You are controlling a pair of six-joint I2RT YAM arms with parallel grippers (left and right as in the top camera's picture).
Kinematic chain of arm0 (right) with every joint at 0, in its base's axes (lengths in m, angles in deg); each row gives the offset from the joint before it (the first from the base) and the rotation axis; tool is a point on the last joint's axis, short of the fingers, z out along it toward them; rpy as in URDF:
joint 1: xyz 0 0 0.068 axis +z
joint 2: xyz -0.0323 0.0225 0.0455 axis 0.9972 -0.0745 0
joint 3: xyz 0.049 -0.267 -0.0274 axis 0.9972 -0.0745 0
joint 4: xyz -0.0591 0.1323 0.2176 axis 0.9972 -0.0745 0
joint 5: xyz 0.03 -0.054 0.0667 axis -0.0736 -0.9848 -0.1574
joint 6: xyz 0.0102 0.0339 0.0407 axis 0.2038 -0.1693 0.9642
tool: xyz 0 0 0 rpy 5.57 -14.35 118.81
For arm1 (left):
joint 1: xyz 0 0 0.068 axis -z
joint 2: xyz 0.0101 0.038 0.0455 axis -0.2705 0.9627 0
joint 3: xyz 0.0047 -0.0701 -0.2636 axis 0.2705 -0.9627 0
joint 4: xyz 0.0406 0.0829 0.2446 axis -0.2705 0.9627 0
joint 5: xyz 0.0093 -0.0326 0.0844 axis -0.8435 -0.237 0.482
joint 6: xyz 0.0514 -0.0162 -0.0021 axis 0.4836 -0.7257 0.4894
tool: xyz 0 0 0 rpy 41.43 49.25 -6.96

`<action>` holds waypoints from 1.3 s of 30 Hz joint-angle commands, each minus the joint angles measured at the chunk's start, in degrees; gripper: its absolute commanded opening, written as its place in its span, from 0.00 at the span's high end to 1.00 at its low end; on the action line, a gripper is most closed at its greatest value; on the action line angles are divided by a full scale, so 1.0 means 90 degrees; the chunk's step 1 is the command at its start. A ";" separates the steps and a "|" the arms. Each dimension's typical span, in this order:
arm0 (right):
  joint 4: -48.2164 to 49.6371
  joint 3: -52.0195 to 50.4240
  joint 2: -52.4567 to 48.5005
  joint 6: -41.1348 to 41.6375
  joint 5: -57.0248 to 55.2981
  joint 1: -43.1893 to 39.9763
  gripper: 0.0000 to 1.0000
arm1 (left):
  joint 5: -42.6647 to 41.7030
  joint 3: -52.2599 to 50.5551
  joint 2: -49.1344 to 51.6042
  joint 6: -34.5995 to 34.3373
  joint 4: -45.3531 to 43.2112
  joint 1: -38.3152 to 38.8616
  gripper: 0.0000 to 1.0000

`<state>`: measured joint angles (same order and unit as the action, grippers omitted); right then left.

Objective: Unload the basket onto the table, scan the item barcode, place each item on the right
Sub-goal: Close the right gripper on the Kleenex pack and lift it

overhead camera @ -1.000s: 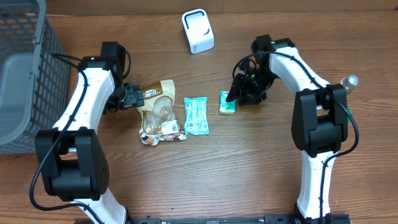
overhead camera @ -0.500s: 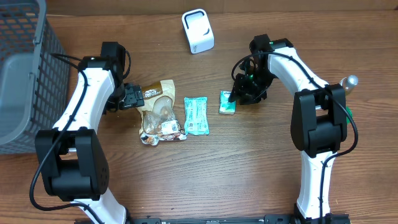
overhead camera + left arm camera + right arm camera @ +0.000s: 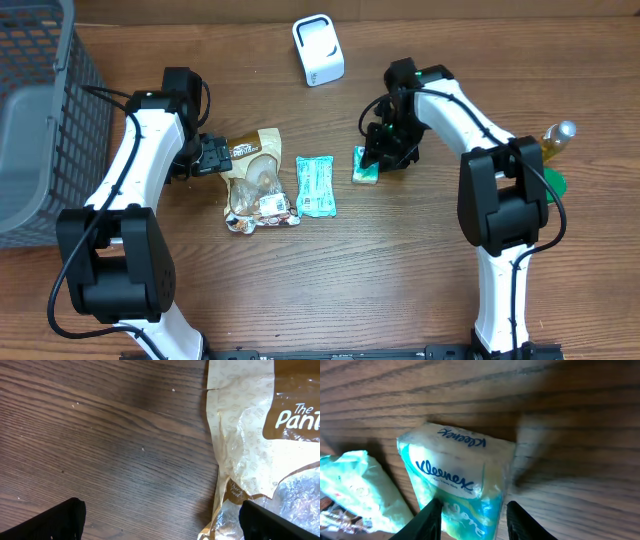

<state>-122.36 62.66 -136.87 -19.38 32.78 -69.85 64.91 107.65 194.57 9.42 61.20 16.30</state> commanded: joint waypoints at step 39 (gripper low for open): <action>-0.0058 -0.0027 -0.0041 -0.0131 0.0063 -0.0223 0.67 | 0.0061 0.0095 0.0044 0.0119 -0.0010 -0.0017 0.01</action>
<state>-123.21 62.66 -136.87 -20.78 34.73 -72.12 64.91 107.65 194.57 9.42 61.20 16.30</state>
